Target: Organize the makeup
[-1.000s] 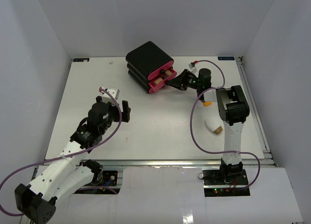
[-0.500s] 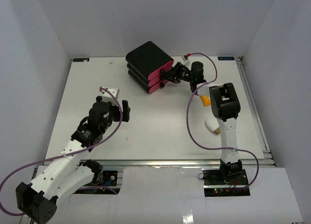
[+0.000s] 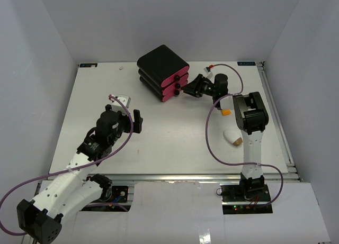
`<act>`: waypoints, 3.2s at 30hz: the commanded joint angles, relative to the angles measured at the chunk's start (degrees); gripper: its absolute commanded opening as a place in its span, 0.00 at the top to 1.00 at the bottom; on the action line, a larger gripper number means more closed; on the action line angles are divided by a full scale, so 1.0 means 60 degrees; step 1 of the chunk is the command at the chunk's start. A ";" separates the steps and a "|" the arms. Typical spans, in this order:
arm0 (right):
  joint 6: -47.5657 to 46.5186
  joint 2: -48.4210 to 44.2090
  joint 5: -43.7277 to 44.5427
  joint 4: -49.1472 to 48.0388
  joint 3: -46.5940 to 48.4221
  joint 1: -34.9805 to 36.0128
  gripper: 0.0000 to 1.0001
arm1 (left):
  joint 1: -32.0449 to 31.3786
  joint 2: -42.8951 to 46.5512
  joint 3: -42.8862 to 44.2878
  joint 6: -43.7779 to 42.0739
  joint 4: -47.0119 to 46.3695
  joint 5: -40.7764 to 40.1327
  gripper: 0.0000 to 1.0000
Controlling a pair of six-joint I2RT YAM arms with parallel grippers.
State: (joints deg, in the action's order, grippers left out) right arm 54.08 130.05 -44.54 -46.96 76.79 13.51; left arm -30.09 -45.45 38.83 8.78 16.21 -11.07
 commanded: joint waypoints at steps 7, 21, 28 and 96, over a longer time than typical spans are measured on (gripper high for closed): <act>-0.0016 0.0184 -0.0035 -0.0790 -0.0251 -0.0141 0.44 | 0.0061 0.0208 -0.0026 -0.0069 -0.0184 0.0175 0.02; -0.0401 0.0532 0.0349 0.0606 0.1103 0.0341 0.53 | 0.0063 0.0162 -0.0041 -0.0071 -0.0211 0.0131 0.02; -0.0589 0.0621 0.0494 0.1117 0.1602 0.0384 0.53 | 0.0063 0.0133 -0.0055 -0.0071 -0.0211 0.0117 0.02; -0.3272 -0.1684 -0.0091 0.1924 -0.2818 -0.0172 0.47 | 0.0151 0.0323 -0.0055 -0.0012 -0.0197 0.0209 0.02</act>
State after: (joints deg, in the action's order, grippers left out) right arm 39.39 122.29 -44.60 -38.57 59.83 12.80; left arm -29.45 -44.43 38.83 8.57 15.81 -10.42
